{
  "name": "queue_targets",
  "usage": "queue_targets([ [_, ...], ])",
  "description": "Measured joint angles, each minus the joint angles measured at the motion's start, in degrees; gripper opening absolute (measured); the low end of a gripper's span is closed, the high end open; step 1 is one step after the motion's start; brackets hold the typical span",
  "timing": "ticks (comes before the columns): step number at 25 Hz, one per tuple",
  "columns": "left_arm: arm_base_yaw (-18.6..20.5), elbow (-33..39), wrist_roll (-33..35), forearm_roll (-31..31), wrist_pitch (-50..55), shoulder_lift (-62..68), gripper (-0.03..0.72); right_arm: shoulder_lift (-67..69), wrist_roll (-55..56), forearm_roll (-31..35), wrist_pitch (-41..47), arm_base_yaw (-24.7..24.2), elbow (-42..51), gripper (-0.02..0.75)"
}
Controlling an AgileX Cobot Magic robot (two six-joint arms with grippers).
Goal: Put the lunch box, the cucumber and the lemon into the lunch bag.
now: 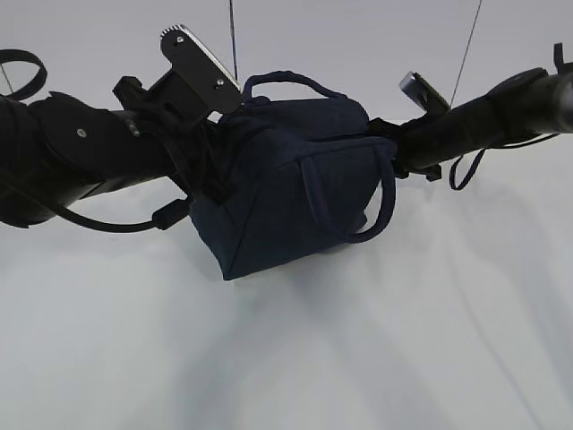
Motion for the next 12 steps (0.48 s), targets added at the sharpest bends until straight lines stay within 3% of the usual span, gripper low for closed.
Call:
queue_targets([
  [12,0.11,0.0,0.0,0.0,-0.1,0.0,-0.01,1.77,-1.35,4.62,3.87,0.0,-0.08,0.0],
])
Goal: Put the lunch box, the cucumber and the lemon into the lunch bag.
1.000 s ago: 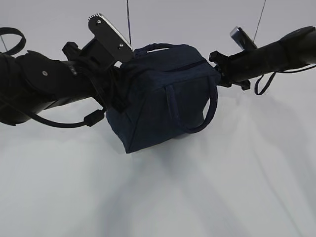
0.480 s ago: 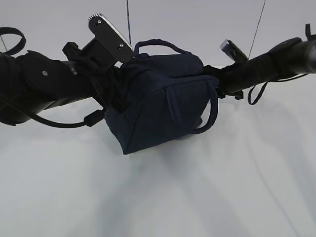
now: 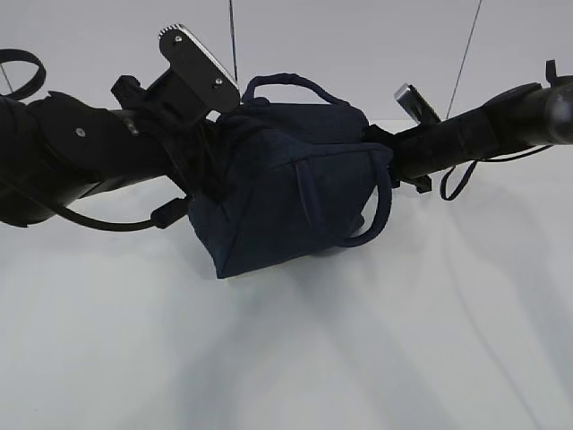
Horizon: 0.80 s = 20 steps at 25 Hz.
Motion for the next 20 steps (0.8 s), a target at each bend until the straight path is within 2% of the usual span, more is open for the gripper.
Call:
queue_targets([
  [6,1.63,0.0,0.0,0.0,-0.56,0.0,-0.01,0.0,-2.58,0.1,4.93,-0.23,-0.26,0.019],
  [11,3.1,0.0,0.0,0.16,-1.07,0.0,-0.01,0.17,-3.19,-1.32,13.65,-1.1,-4.27,0.229],
  [13,3.71,0.0,0.0,0.74,-0.56,0.0,-0.008,0.17,-3.3,-2.58,15.92,-1.44,-6.66,0.264],
  [16,4.67,0.0,0.0,2.05,0.4,0.0,0.027,0.17,-3.38,-8.4,17.43,-1.44,-11.06,0.281],
  [20,5.16,0.0,0.0,2.62,0.29,-0.25,0.148,0.17,-2.02,-18.75,18.44,-1.44,-14.83,0.288],
])
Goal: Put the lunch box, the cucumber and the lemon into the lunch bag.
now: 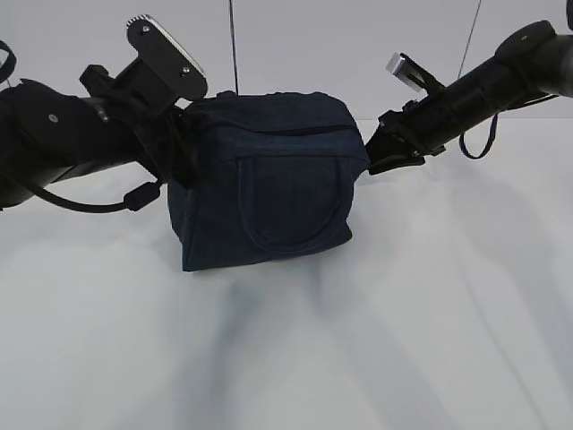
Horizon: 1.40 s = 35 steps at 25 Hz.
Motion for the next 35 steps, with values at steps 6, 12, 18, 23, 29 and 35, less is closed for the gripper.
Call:
queue_targets([
  [6,0.0,0.0,0.0,0.34,-0.22,-0.12,0.304,-3.48,0.39,-5.55,0.48,0.23,-0.15,0.304],
  [12,0.0,0.0,0.0,0.47,-0.66,-0.22,0.415,-10.39,0.39,-13.56,1.22,2.64,-0.28,0.363],
  [18,0.0,0.0,0.36,-5.69,-0.69,-3.17,0.445,-14.8,0.39,-17.63,1.47,5.88,-0.28,0.37],
  [23,2.14,0.0,7.78,-19.61,4.92,-9.31,0.446,-17.62,0.5,-19.63,1.7,6.49,-0.28,0.37],
  [29,7.03,0.0,12.37,-26.86,16.08,-18.14,0.438,-22.59,0.5,-20.86,2.08,6.49,-0.28,0.37],
  [35,8.11,0.0,12.68,-15.24,29.61,-26.6,0.43,-27.81,0.59,-24.36,2.57,6.49,-0.28,0.37],
])
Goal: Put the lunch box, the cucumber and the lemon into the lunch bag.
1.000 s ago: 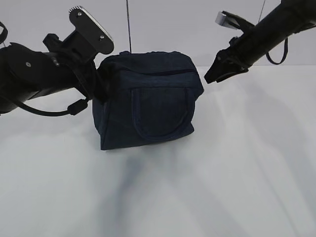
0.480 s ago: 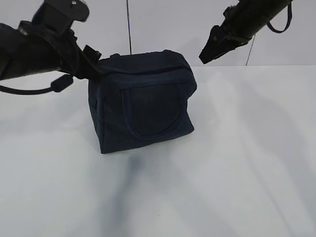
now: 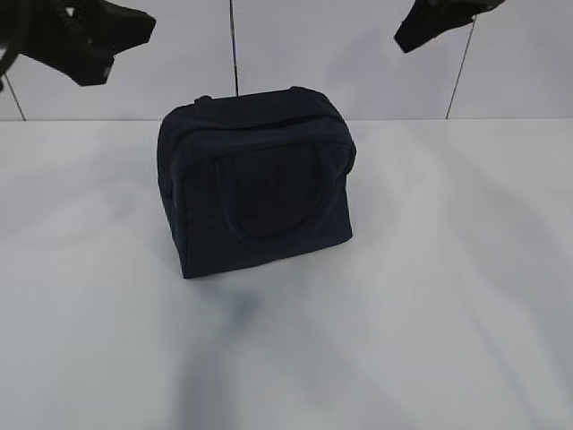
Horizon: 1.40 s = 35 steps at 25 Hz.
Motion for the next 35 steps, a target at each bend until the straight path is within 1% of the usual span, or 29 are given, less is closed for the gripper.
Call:
queue_targets([
  [3,0.0,0.0,0.13,4.5,4.98,-3.55,0.421,-3.79,0.0,-1.74,0.34,0.0,0.0,0.371],
  [4,0.0,0.0,0.13,7.67,6.96,-4.56,0.413,-4.92,0.0,-2.28,0.34,0.0,0.0,0.37],
  [6,0.0,0.0,0.13,16.38,13.41,-6.97,0.396,-7.84,0.0,-3.13,0.48,0.0,0.0,0.371],
  [8,-0.13,0.0,0.02,27.81,19.86,-9.01,0.373,-10.58,0.0,-3.78,0.58,0.0,0.0,0.371],
  [10,-0.22,0.0,-2.15,37.36,23.75,-10.99,0.356,-13.24,0.14,-3.78,0.75,0.0,0.0,0.371],
  [11,-0.22,0.0,-4.4,42.49,24.42,-11.81,0.35,-14.6,0.42,-3.88,0.85,0.0,0.0,0.371],
  [13,-0.22,0.0,-11.24,52.28,24.85,-13.92,0.344,-17.2,1.11,-3.9,0.85,0.0,0.0,0.371],
  [14,-0.22,0.0,-17.09,57.77,24.85,-15.02,0.344,-18.26,1.69,-4.03,0.85,0.0,0.0,0.371],
  [16,-0.26,0.0,-32.18,67.6,24.21,-17.07,0.342,-20.86,2.76,-4.49,0.9,0.0,0.0,0.371],
  [17,-0.26,0.0,-39.26,70.98,23.59,-18.27,0.342,-22.01,3.36,-4.75,1.04,0.0,0.0,0.371],
  [19,-0.26,0.0,-55.71,77.22,22.93,-20.69,0.341,-24.8,4.54,-5.14,1.18,0.0,0.0,0.371],
  [22,-0.26,0.0,-74.46,82.76,24.33,-24.22,0.34,-29.62,5.61,-5.12,1.27,0.0,2.49,0.371],
  [23,-0.26,0.0,-79.2,83.99,26.06,-25.36,0.34,-31.65,5.85,-5.12,1.27,0.0,4.28,0.371],
  [24,-0.26,0.0,-82.14,84.66,28.29,-26.38,0.34,-33.42,6.08,-5.12,1.27,0.0,6.42,0.371],
  [28,-0.26,0.0,-91.53,84.97,36.39,-30.09,0.34,-41.47,6.37,-5.01,1.46,0.0,15.44,0.371],
  [30,-0.26,0.0,-94.8,84.3,40.25,-32.07,0.34,-45.52,6.37,-5.02,1.56,0.0,20.28,0.371],
  [33,-0.26,0.0,-97.22,83.23,44.5,-35.88,0.34,-51.24,8.98,-5.02,1.56,0.0,26.7,0.371],
  [35,-0.26,0.0,-98.43,82.84,45.44,-38.99,0.34,-54.71,12.06,-5.13,1.6,0.0,30.43,0.374],
])
